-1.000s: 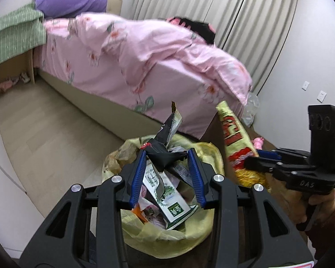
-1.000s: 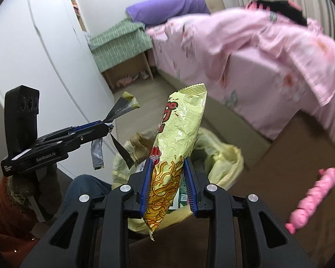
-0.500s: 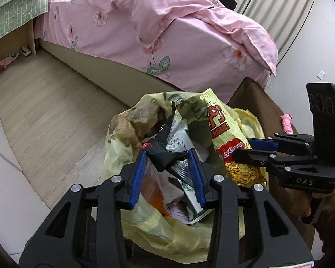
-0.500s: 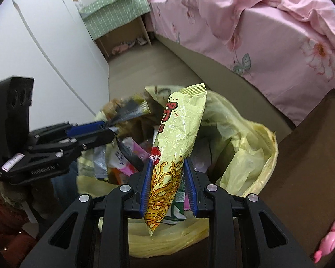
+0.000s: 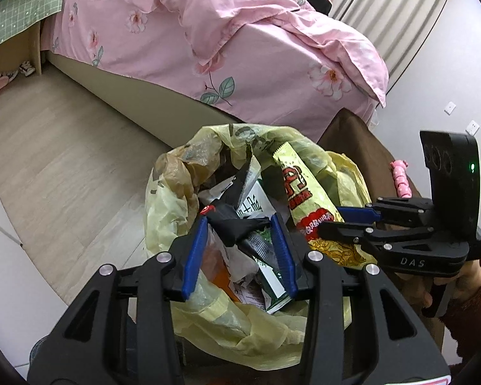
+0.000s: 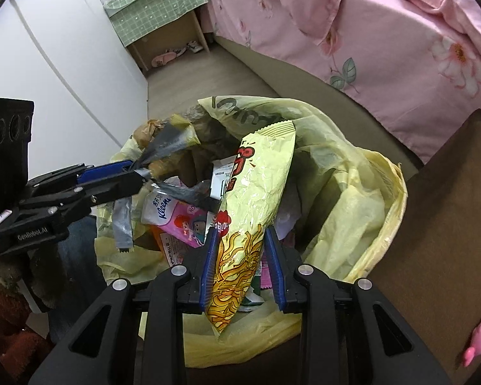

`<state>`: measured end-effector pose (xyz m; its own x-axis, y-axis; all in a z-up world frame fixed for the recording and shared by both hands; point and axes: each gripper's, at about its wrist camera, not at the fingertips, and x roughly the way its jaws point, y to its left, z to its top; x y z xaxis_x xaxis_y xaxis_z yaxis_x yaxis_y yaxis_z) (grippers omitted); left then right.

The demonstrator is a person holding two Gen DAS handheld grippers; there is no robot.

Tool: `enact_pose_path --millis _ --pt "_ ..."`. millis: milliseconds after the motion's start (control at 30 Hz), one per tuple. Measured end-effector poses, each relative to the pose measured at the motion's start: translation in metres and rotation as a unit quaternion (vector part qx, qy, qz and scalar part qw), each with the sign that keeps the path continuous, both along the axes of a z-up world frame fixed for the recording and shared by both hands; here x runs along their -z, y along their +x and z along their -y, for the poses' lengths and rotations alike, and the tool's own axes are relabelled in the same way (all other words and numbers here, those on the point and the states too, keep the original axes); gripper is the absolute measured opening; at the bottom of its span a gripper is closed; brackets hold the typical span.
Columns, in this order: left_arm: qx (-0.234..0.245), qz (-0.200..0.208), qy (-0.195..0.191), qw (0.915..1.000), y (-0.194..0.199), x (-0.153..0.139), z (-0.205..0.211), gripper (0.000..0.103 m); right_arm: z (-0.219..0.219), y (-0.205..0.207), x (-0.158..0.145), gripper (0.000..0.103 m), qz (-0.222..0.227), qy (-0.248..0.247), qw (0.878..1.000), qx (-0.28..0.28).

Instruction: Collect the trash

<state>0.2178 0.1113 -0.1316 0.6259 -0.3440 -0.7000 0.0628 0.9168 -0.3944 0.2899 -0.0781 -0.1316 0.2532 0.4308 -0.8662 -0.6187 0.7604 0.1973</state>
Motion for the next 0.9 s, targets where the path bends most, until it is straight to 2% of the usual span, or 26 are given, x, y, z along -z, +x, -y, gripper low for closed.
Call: enact_pose_path --millis 67,133,233,433,633,800,900 --pt "-0.002 0.002 -0.003 1.0000 0.000 -0.003 -0.001 0.041 0.001 -0.003 -0.002 0.035 0.002 -0.001 1.000 0.005" --pt "-0.001 0.004 -0.015 0.9999 -0.002 -0.008 -0.003 0.050 0.003 -0.007 -0.005 0.043 0.004 -0.001 1.000 0.012" --pt "-0.006 0.015 -0.020 0.9997 -0.006 -0.020 -0.005 0.056 0.009 -0.014 -0.012 0.048 0.016 0.001 1.000 0.024" --pt "-0.030 0.052 -0.008 0.9982 -0.028 -0.058 -0.006 0.059 0.034 -0.036 -0.034 0.048 0.042 0.010 0.998 0.054" --pt "-0.062 0.080 0.045 0.9939 -0.074 -0.095 0.016 0.066 0.077 -0.084 -0.085 0.048 0.109 0.032 0.987 0.114" --pt "-0.042 0.106 0.048 0.9923 -0.125 -0.115 0.048 0.082 0.108 -0.143 -0.113 0.049 0.138 0.047 0.976 0.162" --pt "-0.023 0.116 0.069 0.9905 -0.152 -0.124 0.070 0.085 0.122 -0.182 -0.123 0.049 0.151 0.047 0.971 0.180"
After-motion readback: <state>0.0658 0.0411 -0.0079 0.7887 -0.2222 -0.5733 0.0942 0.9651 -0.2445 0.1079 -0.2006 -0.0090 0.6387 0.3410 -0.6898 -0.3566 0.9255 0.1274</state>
